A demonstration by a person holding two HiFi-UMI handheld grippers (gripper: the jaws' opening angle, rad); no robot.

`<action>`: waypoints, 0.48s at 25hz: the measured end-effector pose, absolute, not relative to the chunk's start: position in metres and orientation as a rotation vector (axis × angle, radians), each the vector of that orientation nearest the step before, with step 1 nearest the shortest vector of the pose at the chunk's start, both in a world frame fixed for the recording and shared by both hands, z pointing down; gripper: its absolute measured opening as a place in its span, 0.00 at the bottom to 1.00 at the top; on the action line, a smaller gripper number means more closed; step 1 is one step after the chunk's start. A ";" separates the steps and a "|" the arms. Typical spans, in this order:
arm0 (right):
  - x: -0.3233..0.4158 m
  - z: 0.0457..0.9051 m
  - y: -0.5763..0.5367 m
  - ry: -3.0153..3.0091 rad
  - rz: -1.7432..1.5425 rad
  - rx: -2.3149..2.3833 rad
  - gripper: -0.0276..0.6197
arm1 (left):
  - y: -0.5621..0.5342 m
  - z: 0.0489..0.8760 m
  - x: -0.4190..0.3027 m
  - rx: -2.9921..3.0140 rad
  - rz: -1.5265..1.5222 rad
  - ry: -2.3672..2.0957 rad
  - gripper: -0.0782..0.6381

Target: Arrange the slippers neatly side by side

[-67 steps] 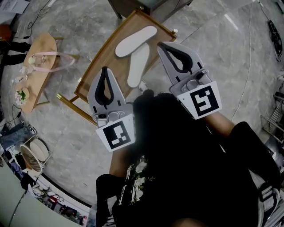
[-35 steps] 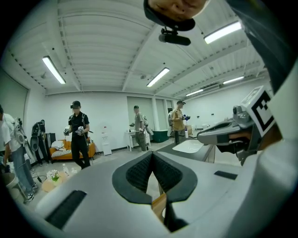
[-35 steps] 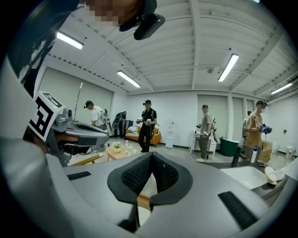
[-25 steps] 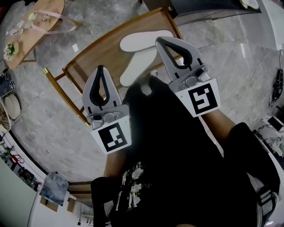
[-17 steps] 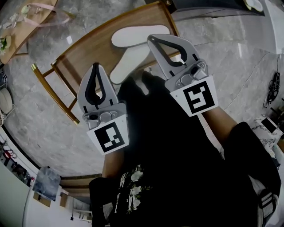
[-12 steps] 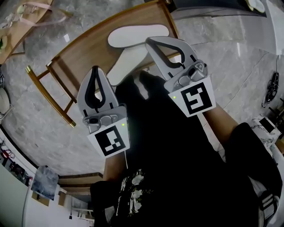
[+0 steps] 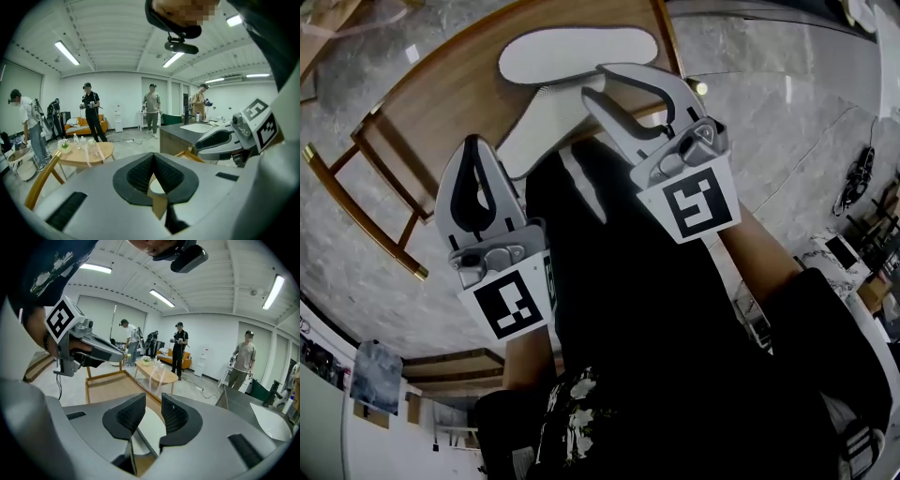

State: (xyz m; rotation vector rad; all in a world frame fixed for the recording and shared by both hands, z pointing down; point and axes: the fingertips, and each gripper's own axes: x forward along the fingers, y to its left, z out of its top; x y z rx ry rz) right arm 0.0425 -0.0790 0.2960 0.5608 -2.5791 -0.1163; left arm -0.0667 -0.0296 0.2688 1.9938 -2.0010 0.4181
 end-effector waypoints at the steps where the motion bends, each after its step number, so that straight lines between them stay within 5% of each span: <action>1: 0.042 0.301 -0.080 -2.575 -0.114 0.550 0.19 | -0.030 0.275 -0.066 1.983 0.424 -1.993 0.11; 12: 0.041 0.366 -0.077 -2.441 -0.193 0.417 0.20 | -0.027 0.322 -0.054 1.956 0.470 -1.898 0.11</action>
